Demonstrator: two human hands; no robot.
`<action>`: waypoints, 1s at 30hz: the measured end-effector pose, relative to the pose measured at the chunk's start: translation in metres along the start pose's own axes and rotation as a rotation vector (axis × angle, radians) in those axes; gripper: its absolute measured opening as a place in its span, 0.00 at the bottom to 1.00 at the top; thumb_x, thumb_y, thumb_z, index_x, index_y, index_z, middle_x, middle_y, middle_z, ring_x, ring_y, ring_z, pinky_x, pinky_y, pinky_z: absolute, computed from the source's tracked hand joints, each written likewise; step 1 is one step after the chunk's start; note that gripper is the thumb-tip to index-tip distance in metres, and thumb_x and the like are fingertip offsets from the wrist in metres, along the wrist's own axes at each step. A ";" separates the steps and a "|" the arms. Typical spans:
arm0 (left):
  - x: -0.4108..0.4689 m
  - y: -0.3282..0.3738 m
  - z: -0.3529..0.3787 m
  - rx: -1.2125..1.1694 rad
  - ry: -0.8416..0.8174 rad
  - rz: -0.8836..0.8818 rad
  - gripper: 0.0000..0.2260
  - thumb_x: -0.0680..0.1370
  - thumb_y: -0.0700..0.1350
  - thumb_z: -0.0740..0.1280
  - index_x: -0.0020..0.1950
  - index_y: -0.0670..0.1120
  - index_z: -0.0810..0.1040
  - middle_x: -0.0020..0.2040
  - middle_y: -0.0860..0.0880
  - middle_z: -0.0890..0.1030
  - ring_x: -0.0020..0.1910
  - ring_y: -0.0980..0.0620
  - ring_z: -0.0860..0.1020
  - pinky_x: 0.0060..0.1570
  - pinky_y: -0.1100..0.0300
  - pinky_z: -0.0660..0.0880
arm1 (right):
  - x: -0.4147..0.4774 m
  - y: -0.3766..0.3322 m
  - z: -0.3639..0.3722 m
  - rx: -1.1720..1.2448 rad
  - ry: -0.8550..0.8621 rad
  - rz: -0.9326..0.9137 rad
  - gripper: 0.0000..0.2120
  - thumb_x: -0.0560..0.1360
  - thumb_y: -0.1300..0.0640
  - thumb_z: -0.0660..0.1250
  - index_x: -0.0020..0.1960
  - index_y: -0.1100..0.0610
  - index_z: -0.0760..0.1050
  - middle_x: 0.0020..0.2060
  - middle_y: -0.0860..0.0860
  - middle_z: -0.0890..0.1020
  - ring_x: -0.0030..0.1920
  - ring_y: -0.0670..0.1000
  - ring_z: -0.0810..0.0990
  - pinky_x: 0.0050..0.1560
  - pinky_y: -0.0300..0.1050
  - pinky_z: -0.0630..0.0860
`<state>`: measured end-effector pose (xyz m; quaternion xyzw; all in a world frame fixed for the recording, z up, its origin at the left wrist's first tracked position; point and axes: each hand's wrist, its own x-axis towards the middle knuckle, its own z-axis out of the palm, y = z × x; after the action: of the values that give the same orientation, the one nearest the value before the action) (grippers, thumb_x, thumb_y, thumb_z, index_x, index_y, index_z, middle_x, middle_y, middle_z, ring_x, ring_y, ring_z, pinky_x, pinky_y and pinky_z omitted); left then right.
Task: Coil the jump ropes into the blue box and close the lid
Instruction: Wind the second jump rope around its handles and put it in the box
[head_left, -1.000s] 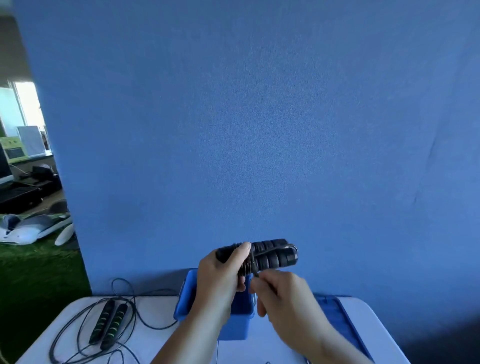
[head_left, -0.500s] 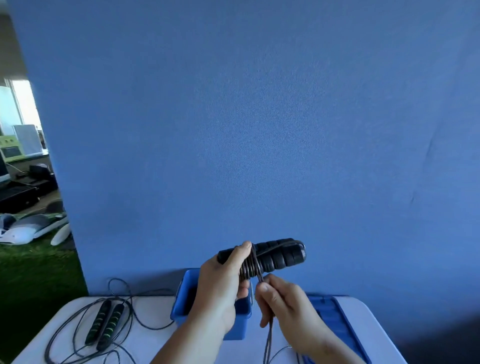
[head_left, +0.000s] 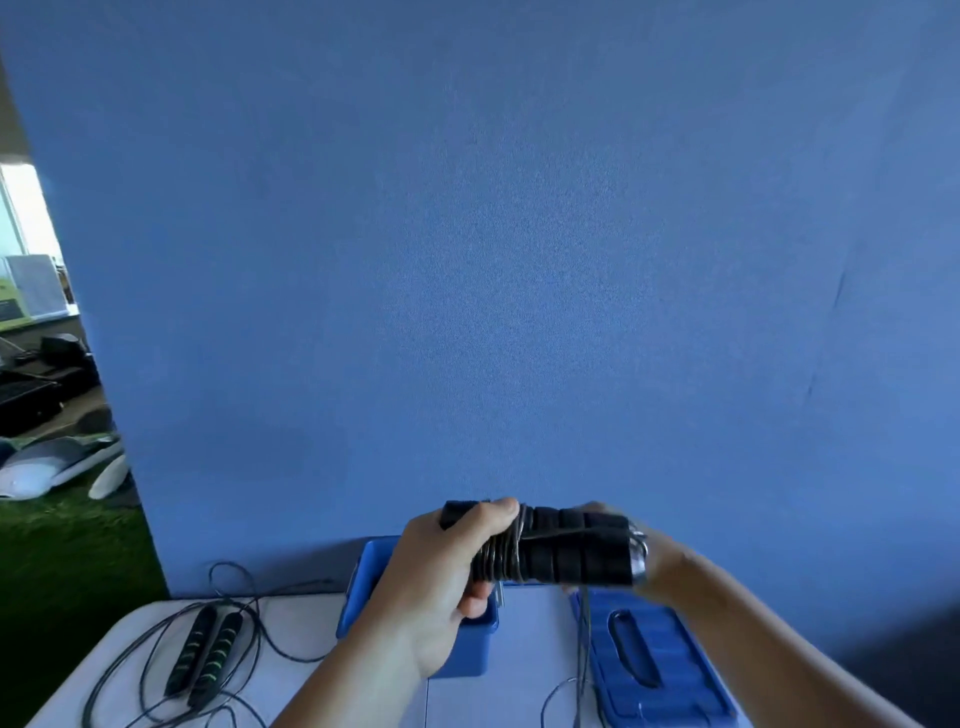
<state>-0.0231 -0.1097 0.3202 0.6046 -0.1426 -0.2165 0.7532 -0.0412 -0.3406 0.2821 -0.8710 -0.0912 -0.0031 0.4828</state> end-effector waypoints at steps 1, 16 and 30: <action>-0.001 0.000 -0.001 0.022 -0.025 0.004 0.10 0.68 0.51 0.76 0.35 0.47 0.79 0.31 0.47 0.69 0.27 0.52 0.65 0.24 0.63 0.58 | 0.004 -0.006 -0.007 -0.062 -0.030 0.020 0.05 0.72 0.65 0.69 0.39 0.57 0.78 0.33 0.48 0.77 0.35 0.47 0.74 0.39 0.46 0.71; -0.004 -0.013 -0.012 0.223 -0.031 0.045 0.12 0.72 0.50 0.74 0.39 0.42 0.80 0.29 0.45 0.74 0.23 0.51 0.69 0.25 0.62 0.60 | 0.014 -0.124 -0.032 -0.674 -0.060 0.037 0.19 0.76 0.43 0.70 0.36 0.57 0.75 0.25 0.46 0.68 0.26 0.44 0.64 0.29 0.39 0.63; 0.011 -0.015 -0.006 0.163 0.236 0.129 0.14 0.74 0.46 0.74 0.35 0.42 0.73 0.27 0.45 0.67 0.24 0.49 0.63 0.25 0.60 0.60 | -0.026 -0.124 0.020 -0.245 0.174 0.149 0.14 0.78 0.55 0.63 0.36 0.55 0.80 0.24 0.46 0.71 0.26 0.49 0.66 0.30 0.42 0.64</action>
<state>-0.0128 -0.1131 0.3034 0.6745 -0.1089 -0.0828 0.7255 -0.0883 -0.2637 0.3734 -0.9242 0.0169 -0.0536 0.3777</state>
